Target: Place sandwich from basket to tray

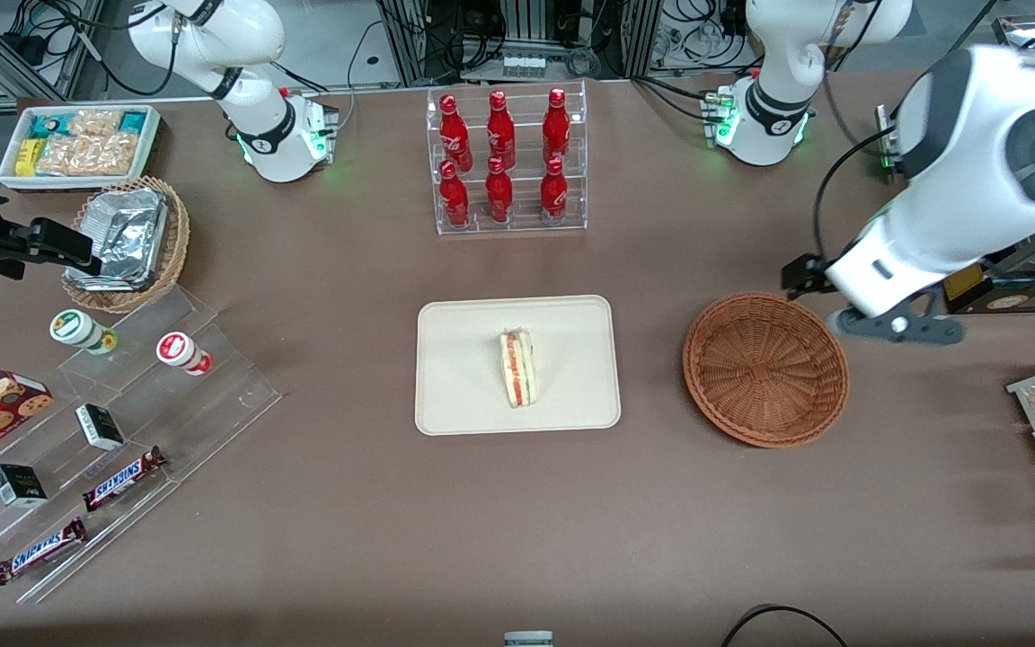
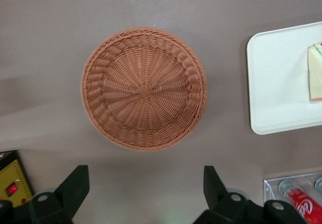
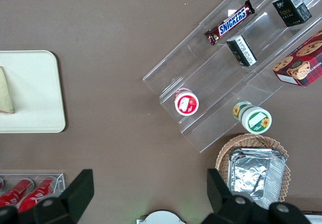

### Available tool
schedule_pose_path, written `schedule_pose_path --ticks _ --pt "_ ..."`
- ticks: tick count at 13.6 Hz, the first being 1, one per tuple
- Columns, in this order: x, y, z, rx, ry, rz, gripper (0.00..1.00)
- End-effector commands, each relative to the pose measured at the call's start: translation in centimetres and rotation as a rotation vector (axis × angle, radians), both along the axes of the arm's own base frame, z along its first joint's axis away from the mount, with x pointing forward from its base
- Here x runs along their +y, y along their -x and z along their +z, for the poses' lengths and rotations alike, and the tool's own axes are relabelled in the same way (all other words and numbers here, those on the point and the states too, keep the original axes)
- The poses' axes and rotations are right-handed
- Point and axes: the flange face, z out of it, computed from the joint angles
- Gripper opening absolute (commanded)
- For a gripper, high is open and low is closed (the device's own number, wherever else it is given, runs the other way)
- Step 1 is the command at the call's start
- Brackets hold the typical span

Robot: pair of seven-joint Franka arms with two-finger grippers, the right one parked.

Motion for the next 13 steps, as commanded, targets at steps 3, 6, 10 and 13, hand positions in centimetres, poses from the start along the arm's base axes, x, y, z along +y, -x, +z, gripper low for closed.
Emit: schedule_pose_path --ticks 3,6,10,13 --pt "3.5 3.2 4.6 -0.008 -0.030 -0.011 1.00" --pt "5.1 3.7 7.0 0.002 -0.029 -0.040 1.00" --pt "8.8 3.2 8.4 -0.029 -0.020 0.023 1.00" --pt "9.9 2.2 9.2 -0.061 -0.016 0.042 1.00"
